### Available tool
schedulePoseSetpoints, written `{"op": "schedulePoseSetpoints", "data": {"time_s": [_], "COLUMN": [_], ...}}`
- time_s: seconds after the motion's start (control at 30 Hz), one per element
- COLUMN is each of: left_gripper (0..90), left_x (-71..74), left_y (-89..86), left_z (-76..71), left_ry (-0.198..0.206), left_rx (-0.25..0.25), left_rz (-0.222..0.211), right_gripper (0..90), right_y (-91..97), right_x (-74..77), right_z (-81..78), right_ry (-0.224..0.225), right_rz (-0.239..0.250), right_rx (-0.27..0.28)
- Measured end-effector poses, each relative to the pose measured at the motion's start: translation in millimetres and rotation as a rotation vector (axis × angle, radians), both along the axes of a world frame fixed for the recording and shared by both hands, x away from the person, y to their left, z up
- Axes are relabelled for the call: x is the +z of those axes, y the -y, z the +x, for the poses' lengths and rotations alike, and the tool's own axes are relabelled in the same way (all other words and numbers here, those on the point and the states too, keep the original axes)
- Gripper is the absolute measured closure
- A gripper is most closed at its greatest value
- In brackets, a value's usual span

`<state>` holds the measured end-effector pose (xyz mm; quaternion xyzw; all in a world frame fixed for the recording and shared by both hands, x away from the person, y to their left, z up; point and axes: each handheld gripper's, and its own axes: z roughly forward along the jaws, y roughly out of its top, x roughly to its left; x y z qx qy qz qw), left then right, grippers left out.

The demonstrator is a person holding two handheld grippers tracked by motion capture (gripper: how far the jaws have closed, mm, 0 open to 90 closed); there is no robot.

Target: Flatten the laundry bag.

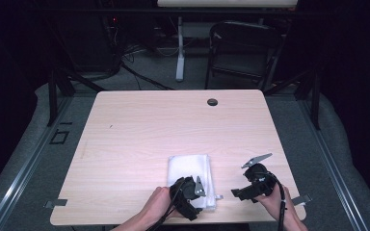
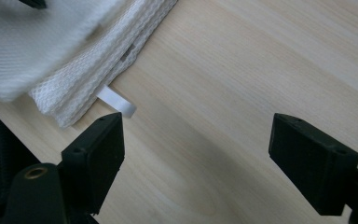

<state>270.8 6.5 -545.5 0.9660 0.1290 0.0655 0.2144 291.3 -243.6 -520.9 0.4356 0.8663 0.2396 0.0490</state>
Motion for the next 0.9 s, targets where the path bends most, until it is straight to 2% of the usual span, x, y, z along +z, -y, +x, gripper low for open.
{"op": "schedulePoseSetpoints", "data": {"time_s": [0.07, 0.1, 0.13, 0.2, 0.23, 0.27, 0.33, 0.37, 0.43, 0.47, 0.5, 0.57, 0.6, 0.67, 0.73, 0.8, 0.9], "left_gripper": [25.9, 27.4, 28.5, 35.3, 36.4, 38.2, 43.3, 46.8, 48.8, 48.8, 49.1, 51.9, 55.3, 58.1, 60.0, 62.2, 62.9], "left_x": [-6.9, -9.5, -9.4, -8.7, -9.2, -9.5, -7.6, -7.1, -7.5, -7.3, -6.6, -6.6, -7.1, -7.0, -7.2, -7.6, -7.3], "left_y": [2.6, 3.8, 4.0, 2.3, 1.5, -0.1, -2.8, -3.9, -7.0, -8.6, -10.0, -11.9, -12.5, -15.4, -18.3, -19.3, -19.9], "left_z": [2.0, 2.0, 1.9, 2.7, 2.9, 3.4, 5.9, 7.6, 12.3, 14.1, 15.4, 17.3, 18.5, 21.8, 25.5, 26.2, 26.9], "left_ry": [-0.007, 0.007, 0.016, 0.004, 0.005, -0.004, -0.028, -0.046, -0.075, -0.091, -0.100, -0.120, -0.129, -0.144, -0.177, -0.175, -0.176], "left_rx": [-0.014, -0.022, -0.023, -0.040, -0.039, -0.040, -0.039, -0.043, -0.039, -0.040, -0.038, -0.028, -0.036, -0.016, -0.006, -0.005, -0.005], "left_rz": [0.020, 0.037, 0.035, 0.013, 0.007, -0.005, -0.025, -0.034, -0.058, -0.067, -0.073, -0.089, -0.093, -0.112, -0.135, -0.140, -0.142], "right_gripper": [18.5, 18.9, 19.4, 20.2, 22.0, 23.8, 27.7, 30.7, 39.4, 39.4, 43.4, 47.6, 48.6, 50.2, 54.4, 61.5, 74.7], "right_y": [-1.0, -1.4, -2.5, -4.1, -4.4, -5.8, -7.6, -8.6, -9.0, -9.0, -10.8, -14.2, -20.0, -24.4, -34.0, -42.4, -56.6], "right_x": [-0.5, -0.3, -0.9, -1.5, -2.1, -4.2, -4.2, -3.3, -0.9, -0.9, -1.5, -1.1, 0.2, 0.8, 1.2, 1.1, -6.2], "right_z": [-0.4, -0.1, -0.5, -0.5, 0.6, 1.0, 1.2, -0.6, -3.0, -3.0, -3.3, -4.8, -6.8, -7.7, -9.6, -10.9, -12.0], "right_ry": [-0.002, -0.004, -0.003, -0.005, -0.020, -0.017, -0.011, -0.006, 0.004, 0.004, -0.002, 0.004, 0.000, 0.004, 0.012, 0.004, -0.022], "right_rz": [0.002, -0.015, -0.010, -0.009, -0.009, 0.001, -0.023, -0.005, 0.000, 0.000, 0.017, 0.009, 0.018, 0.015, 0.012, 0.016, -0.003], "right_rx": [-0.005, 0.003, 0.005, 0.019, 0.031, 0.037, 0.051, 0.048, 0.078, 0.078, 0.072, 0.086, 0.122, 0.133, 0.152, 0.195, 0.225]}}
